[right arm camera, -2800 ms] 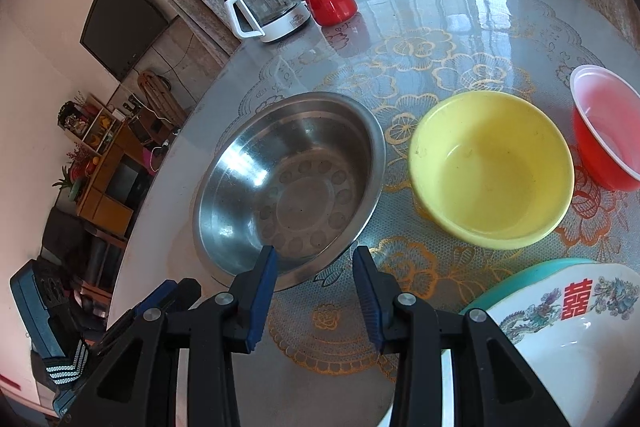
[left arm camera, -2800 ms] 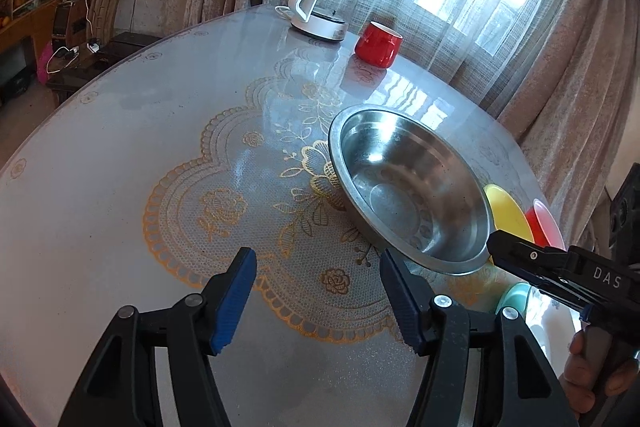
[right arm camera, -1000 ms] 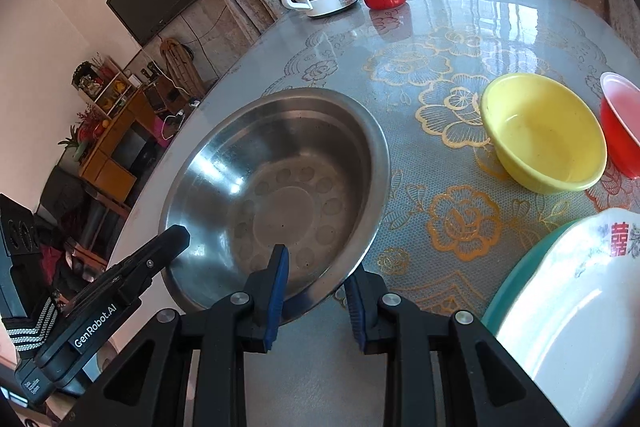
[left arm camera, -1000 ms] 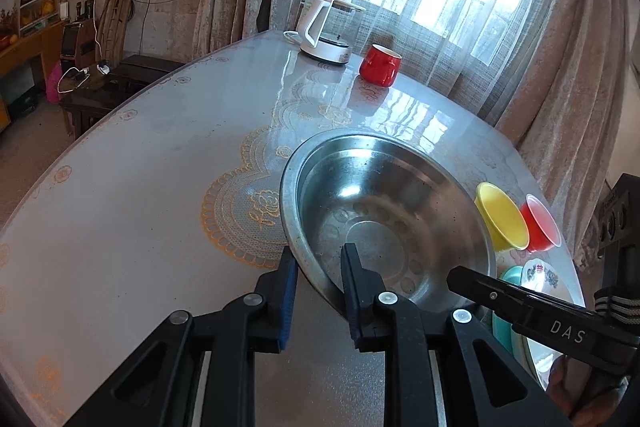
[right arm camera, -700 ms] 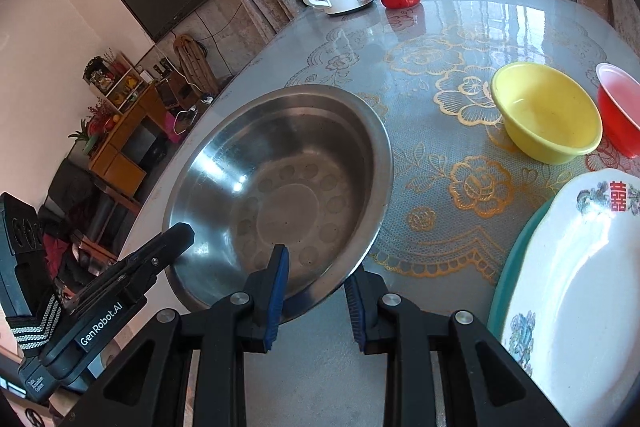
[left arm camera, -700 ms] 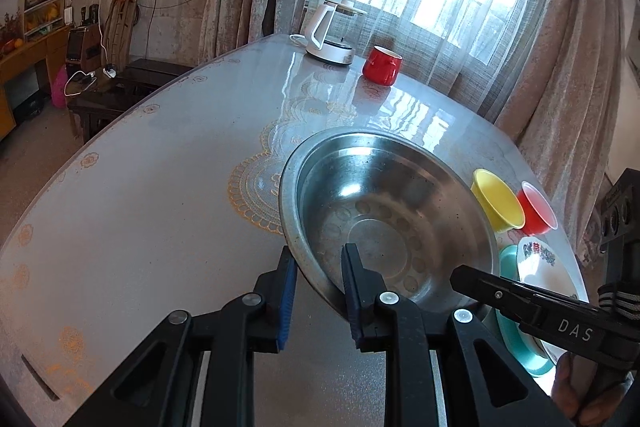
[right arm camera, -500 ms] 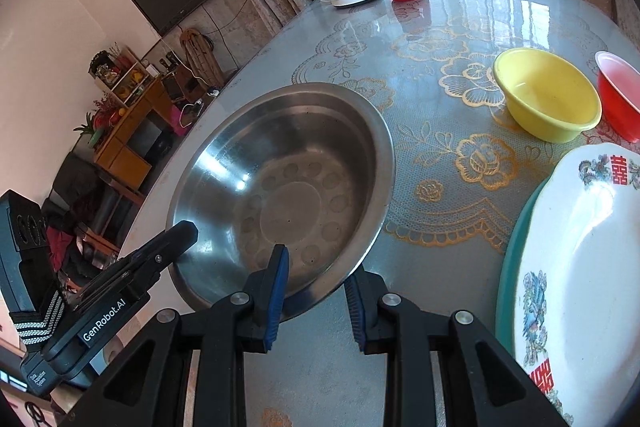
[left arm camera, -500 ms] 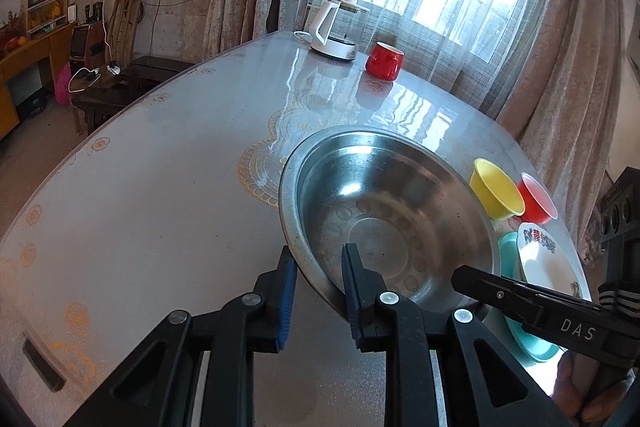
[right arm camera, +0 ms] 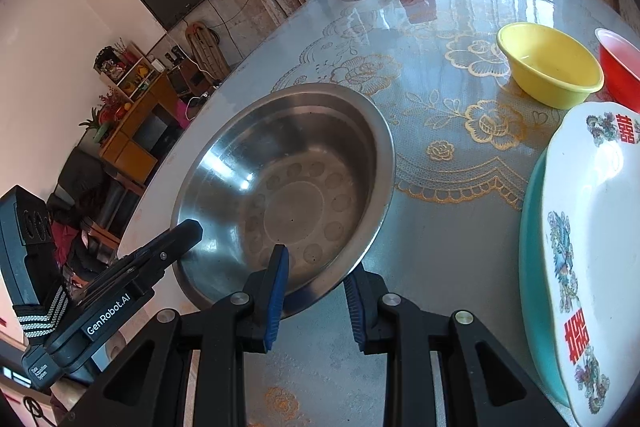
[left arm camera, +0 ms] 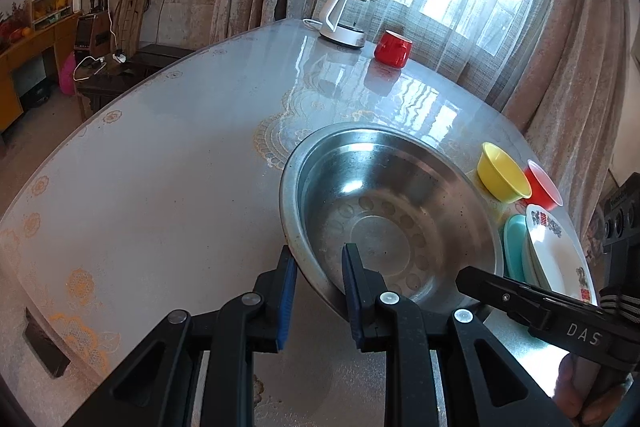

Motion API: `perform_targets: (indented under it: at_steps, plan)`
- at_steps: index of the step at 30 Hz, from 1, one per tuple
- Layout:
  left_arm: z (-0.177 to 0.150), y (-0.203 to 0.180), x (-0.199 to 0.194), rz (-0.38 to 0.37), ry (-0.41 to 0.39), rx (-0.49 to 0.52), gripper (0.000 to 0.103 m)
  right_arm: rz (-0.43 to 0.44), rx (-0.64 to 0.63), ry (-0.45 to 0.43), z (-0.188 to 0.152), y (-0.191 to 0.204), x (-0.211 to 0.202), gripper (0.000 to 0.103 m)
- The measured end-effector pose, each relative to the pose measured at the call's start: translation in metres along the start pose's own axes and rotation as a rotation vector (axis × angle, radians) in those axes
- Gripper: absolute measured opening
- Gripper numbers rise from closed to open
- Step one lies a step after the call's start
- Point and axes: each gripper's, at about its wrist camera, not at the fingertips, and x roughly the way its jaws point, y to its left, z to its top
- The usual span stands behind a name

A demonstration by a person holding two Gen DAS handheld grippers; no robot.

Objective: Organize plates and bowls

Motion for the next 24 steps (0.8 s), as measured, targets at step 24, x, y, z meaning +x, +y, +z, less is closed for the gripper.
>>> perform_targets:
  at_steps: [24]
  plan:
    - [-0.004,-0.010,-0.004,0.013,0.031,0.007,0.025,0.041,0.038,-0.029,-0.010,-0.009,-0.016,0.028]
